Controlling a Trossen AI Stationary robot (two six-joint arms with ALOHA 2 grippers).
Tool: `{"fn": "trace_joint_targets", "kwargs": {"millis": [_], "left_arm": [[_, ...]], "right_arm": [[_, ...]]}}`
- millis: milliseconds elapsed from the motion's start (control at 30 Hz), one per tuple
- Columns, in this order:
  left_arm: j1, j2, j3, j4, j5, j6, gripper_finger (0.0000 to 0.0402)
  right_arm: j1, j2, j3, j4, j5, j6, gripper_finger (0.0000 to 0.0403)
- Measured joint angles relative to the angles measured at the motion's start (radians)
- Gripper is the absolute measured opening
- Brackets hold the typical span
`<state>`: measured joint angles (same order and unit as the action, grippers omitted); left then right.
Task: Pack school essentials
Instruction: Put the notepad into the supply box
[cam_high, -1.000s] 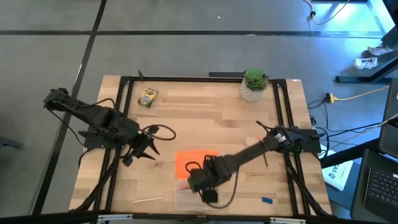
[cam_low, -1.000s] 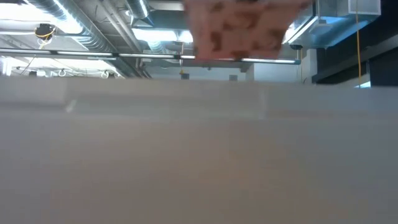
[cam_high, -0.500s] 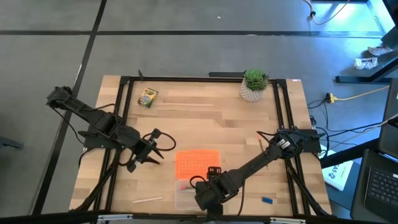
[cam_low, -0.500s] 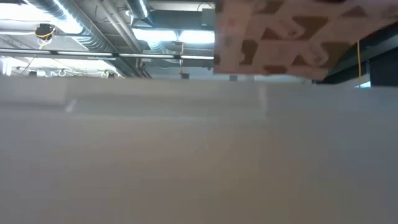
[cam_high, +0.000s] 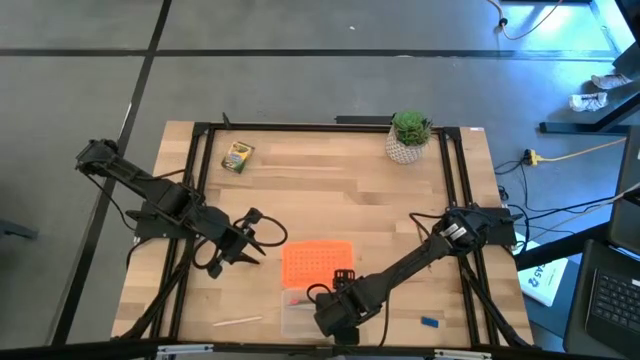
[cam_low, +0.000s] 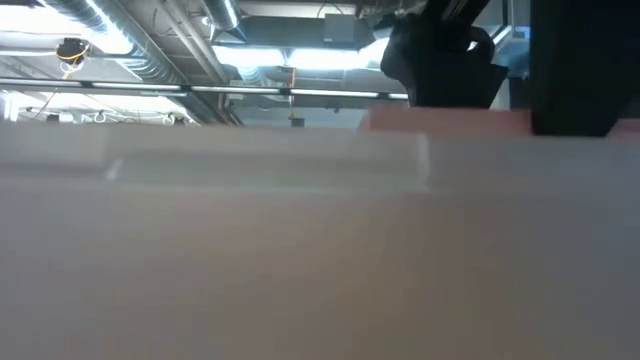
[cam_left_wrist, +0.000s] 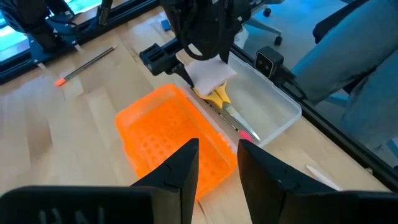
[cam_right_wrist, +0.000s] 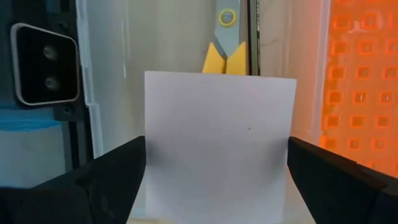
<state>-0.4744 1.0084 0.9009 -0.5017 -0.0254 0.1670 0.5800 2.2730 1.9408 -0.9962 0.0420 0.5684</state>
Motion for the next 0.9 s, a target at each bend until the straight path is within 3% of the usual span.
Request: {"fn": "trace_joint_targets", "kwargs": {"millis": [900], "left_arm": [[0.001,0.000,0.000,-0.002,0.000,0.000,0.0104]], "right_arm": [[0.000,0.000,-0.003,0.014,-0.004,0.001,0.0373]]}}
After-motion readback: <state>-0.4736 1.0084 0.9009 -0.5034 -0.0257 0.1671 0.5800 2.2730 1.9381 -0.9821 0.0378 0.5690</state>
